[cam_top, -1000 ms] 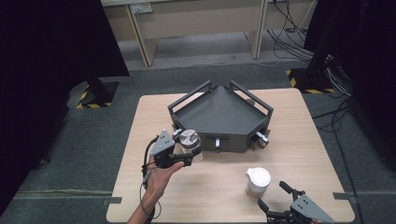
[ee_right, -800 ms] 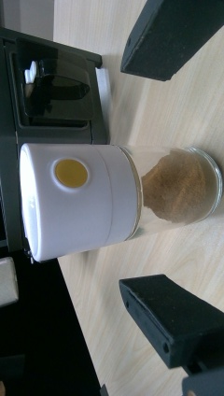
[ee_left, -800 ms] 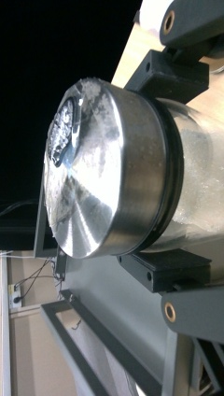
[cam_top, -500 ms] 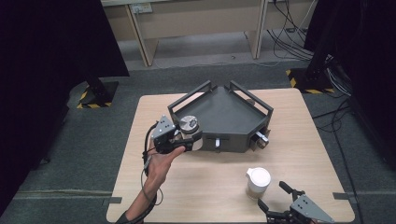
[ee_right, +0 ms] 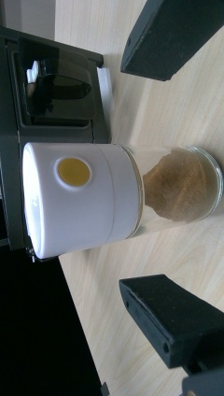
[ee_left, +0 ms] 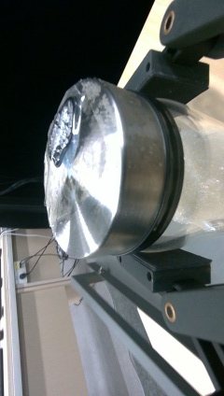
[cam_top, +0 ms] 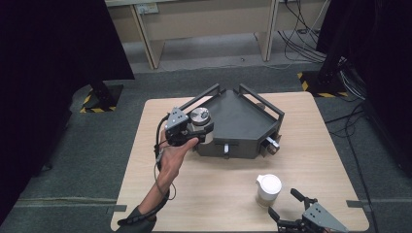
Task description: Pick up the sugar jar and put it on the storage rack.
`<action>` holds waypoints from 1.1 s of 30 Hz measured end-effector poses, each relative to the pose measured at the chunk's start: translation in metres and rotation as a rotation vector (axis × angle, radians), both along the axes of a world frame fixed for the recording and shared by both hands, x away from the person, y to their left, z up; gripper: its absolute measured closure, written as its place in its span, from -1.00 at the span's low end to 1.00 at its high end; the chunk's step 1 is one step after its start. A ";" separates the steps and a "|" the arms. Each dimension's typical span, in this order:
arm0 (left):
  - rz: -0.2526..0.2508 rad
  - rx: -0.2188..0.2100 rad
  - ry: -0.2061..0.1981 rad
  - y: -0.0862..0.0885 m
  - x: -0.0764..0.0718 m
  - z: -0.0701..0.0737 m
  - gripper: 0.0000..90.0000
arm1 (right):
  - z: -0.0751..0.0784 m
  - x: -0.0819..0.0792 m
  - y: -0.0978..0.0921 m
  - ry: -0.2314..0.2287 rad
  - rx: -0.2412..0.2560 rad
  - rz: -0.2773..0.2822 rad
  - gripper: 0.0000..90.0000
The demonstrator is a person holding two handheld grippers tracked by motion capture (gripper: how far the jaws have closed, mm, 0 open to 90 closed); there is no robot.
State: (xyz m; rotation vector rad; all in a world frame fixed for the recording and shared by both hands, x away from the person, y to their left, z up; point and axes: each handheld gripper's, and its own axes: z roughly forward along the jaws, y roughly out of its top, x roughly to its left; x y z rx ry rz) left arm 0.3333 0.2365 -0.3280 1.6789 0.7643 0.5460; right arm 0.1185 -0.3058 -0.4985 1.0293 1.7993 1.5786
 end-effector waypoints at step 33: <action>0.143 0.019 -0.014 -0.028 0.043 -0.017 -0.31 | 0.000 0.000 -0.001 -0.001 0.007 0.008 -0.99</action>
